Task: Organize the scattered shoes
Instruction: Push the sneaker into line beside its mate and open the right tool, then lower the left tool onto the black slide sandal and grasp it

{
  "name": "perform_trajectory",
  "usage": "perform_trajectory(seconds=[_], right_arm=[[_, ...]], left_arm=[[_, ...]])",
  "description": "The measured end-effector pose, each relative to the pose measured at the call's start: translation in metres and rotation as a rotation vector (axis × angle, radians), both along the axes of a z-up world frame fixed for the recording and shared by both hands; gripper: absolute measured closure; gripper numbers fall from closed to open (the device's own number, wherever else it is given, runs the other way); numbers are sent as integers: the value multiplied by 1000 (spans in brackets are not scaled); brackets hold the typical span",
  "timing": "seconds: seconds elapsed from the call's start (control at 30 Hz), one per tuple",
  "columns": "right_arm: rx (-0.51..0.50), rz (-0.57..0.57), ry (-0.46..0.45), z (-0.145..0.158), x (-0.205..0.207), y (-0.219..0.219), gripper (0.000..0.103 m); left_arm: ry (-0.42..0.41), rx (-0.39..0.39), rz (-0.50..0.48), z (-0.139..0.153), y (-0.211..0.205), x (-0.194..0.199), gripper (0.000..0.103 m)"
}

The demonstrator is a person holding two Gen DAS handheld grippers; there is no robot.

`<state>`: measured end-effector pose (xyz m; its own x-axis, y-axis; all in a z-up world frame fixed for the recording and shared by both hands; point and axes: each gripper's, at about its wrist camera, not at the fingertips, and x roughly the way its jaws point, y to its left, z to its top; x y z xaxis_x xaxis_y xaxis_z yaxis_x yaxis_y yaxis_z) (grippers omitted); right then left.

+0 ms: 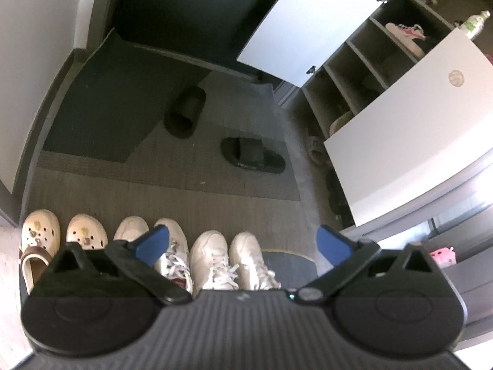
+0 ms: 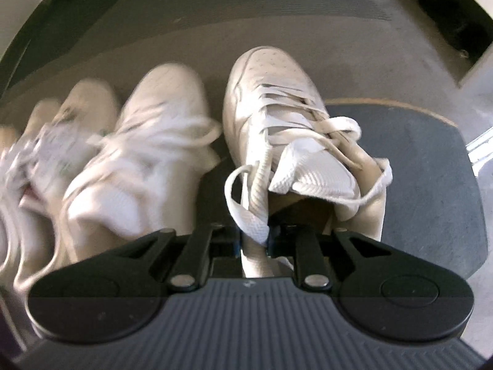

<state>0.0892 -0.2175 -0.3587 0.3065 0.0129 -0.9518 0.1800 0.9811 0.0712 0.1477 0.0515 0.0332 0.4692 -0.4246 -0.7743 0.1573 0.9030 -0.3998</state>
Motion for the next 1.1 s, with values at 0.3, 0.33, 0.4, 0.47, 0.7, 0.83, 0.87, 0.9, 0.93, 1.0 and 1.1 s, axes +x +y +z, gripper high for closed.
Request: perform_trajectory(seconds=[0.3, 0.33, 0.4, 0.47, 0.7, 0.83, 0.87, 0.9, 0.93, 1.0, 1.1], right_arm=[[43, -19, 17, 87, 14, 13, 79], [66, -33, -21, 112, 18, 12, 79], [105, -43, -102, 159, 22, 10, 79], [142, -77, -209, 221, 20, 5, 79], [252, -140, -494, 362, -18, -6, 60], [307, -155, -587, 380, -43, -9, 60], [321, -159, -611, 384, -49, -10, 60], [335, -163, -634, 389, -56, -11, 59], [367, -174, -639, 380, -57, -12, 58], [459, -204, -612, 359, -53, -11, 58], [635, -262, -515, 325, -40, -5, 55]], left_arm=[[-81, 94, 23, 12, 6, 3, 0], [-79, 105, 28, 10, 6, 6, 0], [-73, 128, 37, 7, 7, 11, 0], [-64, 151, 43, 3, 8, 18, 0], [-42, 179, 55, -24, 0, 59, 0], [18, 147, 98, -53, -9, 109, 0], [34, 139, 109, -60, -11, 122, 0], [59, 98, 126, -70, -12, 138, 0], [89, 37, 146, -80, -11, 154, 0], [152, -105, 173, -107, -3, 186, 0], [168, -382, 154, -157, -2, 244, 0]])
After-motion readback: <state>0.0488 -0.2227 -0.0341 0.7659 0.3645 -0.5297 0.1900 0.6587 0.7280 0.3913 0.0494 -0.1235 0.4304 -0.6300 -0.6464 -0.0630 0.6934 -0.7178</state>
